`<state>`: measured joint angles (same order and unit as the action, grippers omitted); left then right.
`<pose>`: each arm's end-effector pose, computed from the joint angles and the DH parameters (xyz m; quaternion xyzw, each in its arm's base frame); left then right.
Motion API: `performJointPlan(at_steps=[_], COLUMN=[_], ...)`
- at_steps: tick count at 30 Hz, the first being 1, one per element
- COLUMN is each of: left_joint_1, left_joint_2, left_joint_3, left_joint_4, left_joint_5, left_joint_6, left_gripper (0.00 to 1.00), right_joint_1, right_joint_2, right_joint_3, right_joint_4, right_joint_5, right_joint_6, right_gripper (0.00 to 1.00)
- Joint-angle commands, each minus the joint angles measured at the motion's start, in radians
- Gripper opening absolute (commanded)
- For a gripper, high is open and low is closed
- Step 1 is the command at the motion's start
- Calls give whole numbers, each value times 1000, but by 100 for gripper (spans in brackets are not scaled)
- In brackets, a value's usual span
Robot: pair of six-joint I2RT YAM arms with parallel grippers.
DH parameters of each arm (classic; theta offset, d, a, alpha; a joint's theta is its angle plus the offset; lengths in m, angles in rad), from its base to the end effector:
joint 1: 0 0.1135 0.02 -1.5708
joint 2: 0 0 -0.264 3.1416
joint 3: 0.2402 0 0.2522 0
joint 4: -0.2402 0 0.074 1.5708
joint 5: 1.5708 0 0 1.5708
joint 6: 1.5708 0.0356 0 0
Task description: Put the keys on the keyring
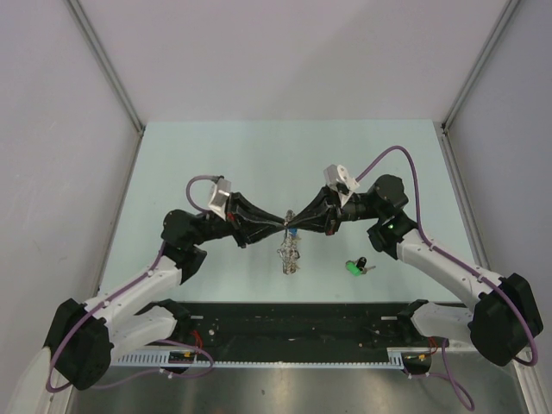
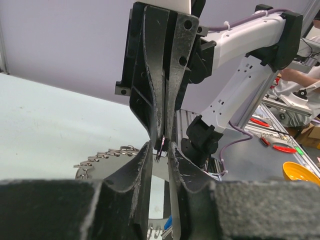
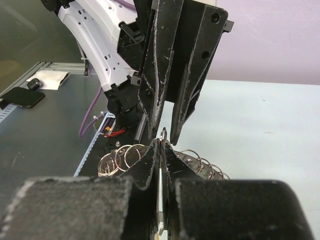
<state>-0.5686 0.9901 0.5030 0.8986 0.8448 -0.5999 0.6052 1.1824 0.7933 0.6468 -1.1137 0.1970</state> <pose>0.1620 -0.1351 0.3116 0.3351 0.5049 -0.6082 0.5127 0.1925 0.1720 0.3433 -0.5150 0.4226 0.5595 0.4931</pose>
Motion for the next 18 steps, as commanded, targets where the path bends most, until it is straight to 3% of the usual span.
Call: performJointPlan(at_steps=[1,18], left_joint_1=[-10,-14], left_joint_2=[-8,-25], left_joint_3=[6,-30], left_joint_4=[63,-12], left_joint_5=[-1,-52], left_joint_6=[-14,49], left_gripper=[20,23], right_joint_1=[10,7], right_joint_2=[-30,-47], right_joint_3=[18,18], right_joint_4=[37,14], right_joint_5=[15,26], right_joint_6=[-19,-33], right_gripper=[0,0])
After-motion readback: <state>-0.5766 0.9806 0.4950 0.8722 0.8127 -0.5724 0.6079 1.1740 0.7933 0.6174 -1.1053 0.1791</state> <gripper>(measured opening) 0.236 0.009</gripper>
